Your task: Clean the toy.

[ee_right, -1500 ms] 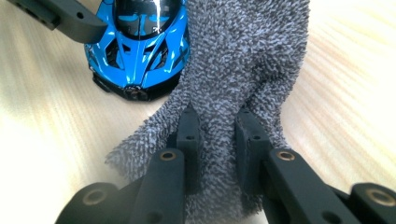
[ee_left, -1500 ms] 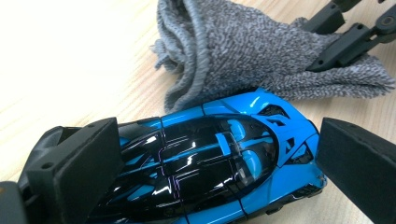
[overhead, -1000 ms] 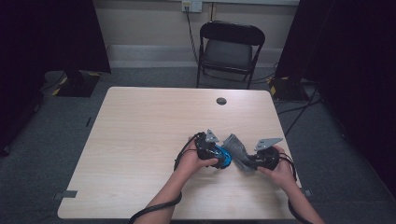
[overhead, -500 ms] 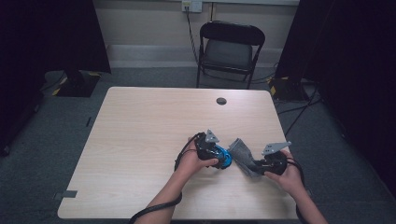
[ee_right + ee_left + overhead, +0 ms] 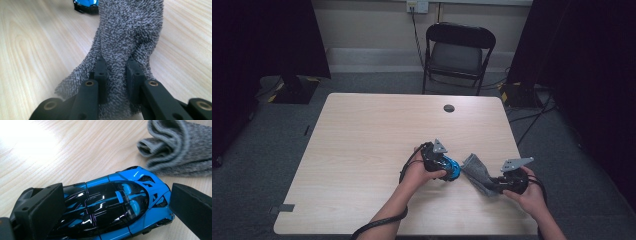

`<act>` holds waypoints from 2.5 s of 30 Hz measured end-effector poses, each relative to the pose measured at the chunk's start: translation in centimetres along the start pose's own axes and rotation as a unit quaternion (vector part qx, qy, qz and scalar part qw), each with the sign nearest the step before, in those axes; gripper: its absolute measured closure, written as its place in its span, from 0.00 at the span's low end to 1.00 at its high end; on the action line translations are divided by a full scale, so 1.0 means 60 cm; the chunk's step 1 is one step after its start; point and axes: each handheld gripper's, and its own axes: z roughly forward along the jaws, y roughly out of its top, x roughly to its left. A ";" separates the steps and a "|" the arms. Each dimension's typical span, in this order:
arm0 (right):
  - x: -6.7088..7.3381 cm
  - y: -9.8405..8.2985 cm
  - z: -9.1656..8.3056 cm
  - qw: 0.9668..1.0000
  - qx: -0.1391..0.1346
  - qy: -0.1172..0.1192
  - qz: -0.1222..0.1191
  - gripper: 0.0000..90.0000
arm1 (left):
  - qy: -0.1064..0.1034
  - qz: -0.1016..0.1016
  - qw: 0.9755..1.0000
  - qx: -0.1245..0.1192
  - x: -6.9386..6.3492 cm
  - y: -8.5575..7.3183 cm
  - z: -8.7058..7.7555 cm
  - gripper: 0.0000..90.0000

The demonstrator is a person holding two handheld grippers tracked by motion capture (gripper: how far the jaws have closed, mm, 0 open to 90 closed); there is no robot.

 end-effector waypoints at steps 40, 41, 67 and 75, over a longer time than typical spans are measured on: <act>-0.007 0.096 -0.024 1.000 -0.018 0.006 -0.023 0.83 | -0.015 -0.018 0.999 0.030 0.037 -0.036 -0.122 0.17; -0.006 0.101 -0.023 1.000 -0.018 0.007 -0.025 0.82 | -0.012 -0.021 0.999 0.029 0.039 -0.041 -0.127 0.17; 0.086 0.245 0.116 0.989 -0.012 0.094 -0.110 0.81 | 0.008 -0.066 0.997 0.028 0.085 -0.141 -0.234 0.17; 0.125 0.267 0.180 0.983 0.002 0.120 -0.138 0.81 | 0.031 -0.071 0.997 -0.003 0.106 -0.151 -0.277 0.17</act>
